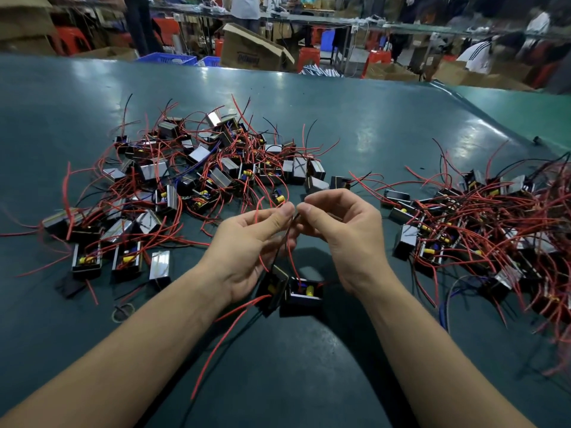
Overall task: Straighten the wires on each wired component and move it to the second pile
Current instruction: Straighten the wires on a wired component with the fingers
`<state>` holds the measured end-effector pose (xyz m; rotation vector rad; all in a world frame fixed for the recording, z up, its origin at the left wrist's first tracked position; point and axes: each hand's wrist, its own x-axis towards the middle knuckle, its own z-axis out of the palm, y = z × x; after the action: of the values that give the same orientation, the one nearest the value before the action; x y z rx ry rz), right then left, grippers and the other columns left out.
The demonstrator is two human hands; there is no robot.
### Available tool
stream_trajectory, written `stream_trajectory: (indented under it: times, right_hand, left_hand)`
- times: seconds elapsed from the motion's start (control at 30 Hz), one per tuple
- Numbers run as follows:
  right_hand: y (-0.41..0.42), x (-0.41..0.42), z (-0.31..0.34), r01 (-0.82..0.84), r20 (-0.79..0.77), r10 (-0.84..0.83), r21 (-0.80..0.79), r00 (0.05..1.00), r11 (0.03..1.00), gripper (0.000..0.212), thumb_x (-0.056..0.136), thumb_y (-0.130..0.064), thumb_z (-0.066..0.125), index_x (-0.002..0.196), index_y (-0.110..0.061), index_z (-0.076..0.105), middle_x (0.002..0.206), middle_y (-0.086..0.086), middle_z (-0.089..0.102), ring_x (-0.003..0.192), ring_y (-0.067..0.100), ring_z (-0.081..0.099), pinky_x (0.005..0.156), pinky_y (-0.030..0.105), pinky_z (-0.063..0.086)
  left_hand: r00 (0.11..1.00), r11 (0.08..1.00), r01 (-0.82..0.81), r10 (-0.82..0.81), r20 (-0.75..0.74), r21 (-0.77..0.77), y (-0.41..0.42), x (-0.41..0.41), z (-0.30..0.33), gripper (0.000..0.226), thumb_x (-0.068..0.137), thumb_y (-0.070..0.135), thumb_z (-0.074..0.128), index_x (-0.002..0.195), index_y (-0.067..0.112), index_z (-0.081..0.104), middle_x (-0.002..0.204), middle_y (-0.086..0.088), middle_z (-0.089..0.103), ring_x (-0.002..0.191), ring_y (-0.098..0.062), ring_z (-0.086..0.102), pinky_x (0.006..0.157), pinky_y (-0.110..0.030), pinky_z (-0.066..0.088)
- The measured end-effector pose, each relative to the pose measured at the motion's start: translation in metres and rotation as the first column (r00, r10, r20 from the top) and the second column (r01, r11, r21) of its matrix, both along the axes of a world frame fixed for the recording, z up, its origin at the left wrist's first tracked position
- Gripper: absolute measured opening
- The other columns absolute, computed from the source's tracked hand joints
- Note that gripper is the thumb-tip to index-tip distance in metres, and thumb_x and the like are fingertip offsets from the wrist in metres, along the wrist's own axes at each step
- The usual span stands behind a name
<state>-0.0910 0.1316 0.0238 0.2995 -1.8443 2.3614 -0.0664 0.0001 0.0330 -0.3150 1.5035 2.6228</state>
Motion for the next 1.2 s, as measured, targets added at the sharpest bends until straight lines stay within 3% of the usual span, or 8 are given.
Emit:
stream_trajectory:
  times: [0.17,0.27,0.4,0.67,0.9,0.97,1.07,1.2]
  right_hand:
    - [0.003,-0.004,0.001,0.073,0.037,-0.074,0.023,0.997,0.997,0.014,0.082,0.008,0.070,0.079,-0.005,0.065,0.066,0.002,0.066,0.060,0.014,0.065,0.060,0.024,0.056]
    - [0.004,-0.005,0.001,0.091,0.055,-0.092,0.021,0.994,0.996,0.014,0.083,0.006,0.069,0.079,-0.006,0.064,0.064,0.004,0.065,0.059,0.014,0.064,0.059,0.023,0.054]
    - [0.004,-0.004,0.000,0.049,0.076,-0.049,0.003,0.996,0.999,0.013,0.082,0.005,0.071,0.078,-0.007,0.065,0.065,0.001,0.067,0.065,0.015,0.066,0.064,0.025,0.056]
    - [0.004,-0.002,0.003,0.020,0.088,-0.018,-0.012,0.996,1.000,0.012,0.082,0.005,0.070,0.080,-0.006,0.065,0.066,0.000,0.068,0.063,0.013,0.065,0.064,0.024,0.057]
    - [0.010,-0.005,0.002,-0.005,0.207,-0.021,0.123,0.978,0.992,0.019,0.089,0.009,0.059,0.089,-0.009,0.063,0.076,0.007,0.059,0.054,0.012,0.063,0.052,0.021,0.052]
    - [0.013,-0.005,0.000,-0.004,0.146,-0.043,0.306,0.988,0.952,0.019,0.088,0.006,0.062,0.085,-0.012,0.064,0.075,0.008,0.061,0.056,0.011,0.061,0.054,0.024,0.051]
    - [0.012,-0.003,-0.001,0.074,-0.073,-0.038,0.596,0.997,0.800,0.019,0.084,-0.003,0.069,0.090,-0.021,0.069,0.084,-0.002,0.068,0.075,0.011,0.063,0.069,0.026,0.053]
    - [0.013,0.000,0.005,-0.091,-0.055,0.127,0.433,0.990,0.897,0.022,0.086,0.000,0.062,0.097,-0.015,0.073,0.093,0.004,0.074,0.088,0.015,0.068,0.079,0.027,0.054]
  left_hand:
    - [0.995,0.949,0.055,-0.077,-0.060,-0.309,-0.007,0.002,0.005,0.040,0.070,0.037,0.073,0.086,0.001,0.070,0.083,-0.012,0.075,0.070,-0.018,0.072,0.062,-0.025,0.060]
    - [0.975,0.860,0.047,-0.150,-0.164,-0.507,-0.011,0.005,0.006,0.021,0.073,0.019,0.078,0.086,0.003,0.075,0.080,-0.015,0.074,0.070,-0.018,0.071,0.068,-0.028,0.060]
    - [0.980,0.885,-0.044,-0.053,-0.194,-0.463,-0.008,0.005,0.002,0.006,0.079,0.011,0.074,0.082,0.006,0.075,0.070,-0.011,0.072,0.054,-0.012,0.065,0.051,-0.019,0.053]
    - [0.980,0.881,-0.131,0.044,-0.196,-0.454,-0.003,0.003,-0.006,0.005,0.083,0.014,0.074,0.079,0.013,0.075,0.072,-0.005,0.074,0.061,-0.012,0.069,0.049,-0.020,0.051]
    - [0.906,0.892,-0.325,0.199,-0.372,-0.313,-0.002,-0.001,-0.006,0.004,0.085,0.010,0.070,0.084,0.011,0.074,0.080,-0.006,0.075,0.075,-0.014,0.068,0.074,-0.026,0.058]
    - [0.909,0.925,-0.254,0.129,-0.396,-0.282,-0.002,0.000,-0.004,0.005,0.086,0.008,0.068,0.087,0.007,0.072,0.076,-0.007,0.074,0.068,-0.014,0.069,0.066,-0.023,0.057]
    - [0.913,0.877,-0.204,0.010,-0.408,-0.435,-0.002,0.000,-0.007,0.006,0.087,0.006,0.068,0.086,0.003,0.073,0.066,-0.005,0.072,0.048,-0.007,0.059,0.048,-0.016,0.048]
    - [0.918,0.834,-0.176,-0.052,-0.393,-0.522,-0.005,-0.003,-0.013,0.009,0.086,0.007,0.070,0.079,0.010,0.075,0.063,-0.003,0.070,0.043,-0.004,0.050,0.045,-0.014,0.041]
